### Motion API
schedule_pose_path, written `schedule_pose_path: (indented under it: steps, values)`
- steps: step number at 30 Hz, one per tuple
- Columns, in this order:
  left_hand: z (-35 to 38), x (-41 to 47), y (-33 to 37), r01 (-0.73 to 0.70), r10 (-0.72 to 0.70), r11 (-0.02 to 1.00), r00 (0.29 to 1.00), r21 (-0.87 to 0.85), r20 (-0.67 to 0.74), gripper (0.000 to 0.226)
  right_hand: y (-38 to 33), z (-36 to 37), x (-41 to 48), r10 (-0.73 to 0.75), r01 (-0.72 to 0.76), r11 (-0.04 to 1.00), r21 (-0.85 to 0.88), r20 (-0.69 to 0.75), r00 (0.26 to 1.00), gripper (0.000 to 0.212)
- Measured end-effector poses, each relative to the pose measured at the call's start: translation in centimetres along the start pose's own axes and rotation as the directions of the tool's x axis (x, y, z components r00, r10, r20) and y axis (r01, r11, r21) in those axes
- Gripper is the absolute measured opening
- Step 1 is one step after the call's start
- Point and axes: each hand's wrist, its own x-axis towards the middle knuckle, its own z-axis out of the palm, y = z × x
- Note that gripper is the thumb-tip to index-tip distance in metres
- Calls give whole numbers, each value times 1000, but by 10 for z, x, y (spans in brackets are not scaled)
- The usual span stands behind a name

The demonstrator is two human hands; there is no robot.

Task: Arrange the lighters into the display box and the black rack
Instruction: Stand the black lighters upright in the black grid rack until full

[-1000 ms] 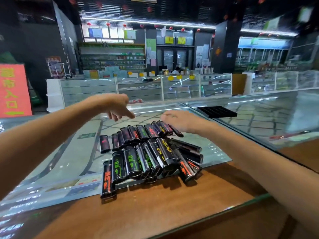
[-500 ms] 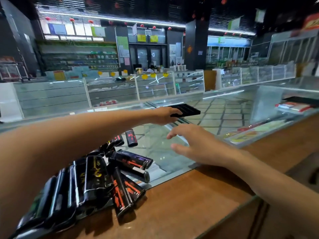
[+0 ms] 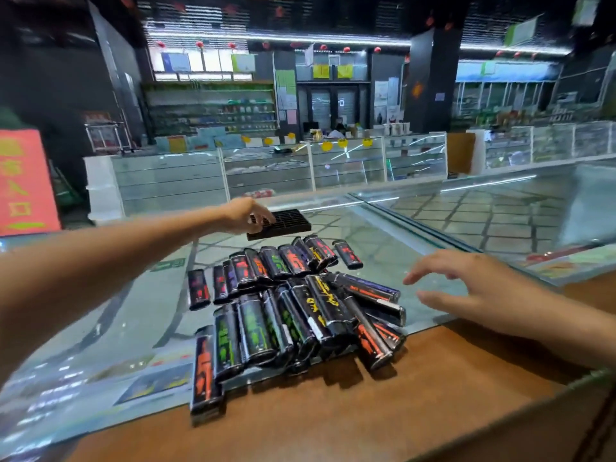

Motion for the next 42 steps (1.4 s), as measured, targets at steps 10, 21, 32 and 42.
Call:
schedule_pose_path:
  steps: [10, 21, 32, 42]
  values:
    - [-11, -170, -92, 176, -192, 970, 978, -167, -86, 29, -27, 4, -44, 78, -73, 996, 53, -92, 993, 39]
    - [-18, -333, -58, 69, -97, 978, 986, -196, -135, 36, -60, 8, -65, 57, -43, 996, 78, -195, 979, 19]
    - [5, -345, -18, -128, 15, 960, 911, -249, -411, 31, -73, 10, -70, 124, -125, 992, 8, -193, 973, 18]
    - [17, -341, -15, 131, -217, 935, 947, -330, -237, 81, -107, -2, -13, 113, -45, 975, 216, -315, 942, 13]
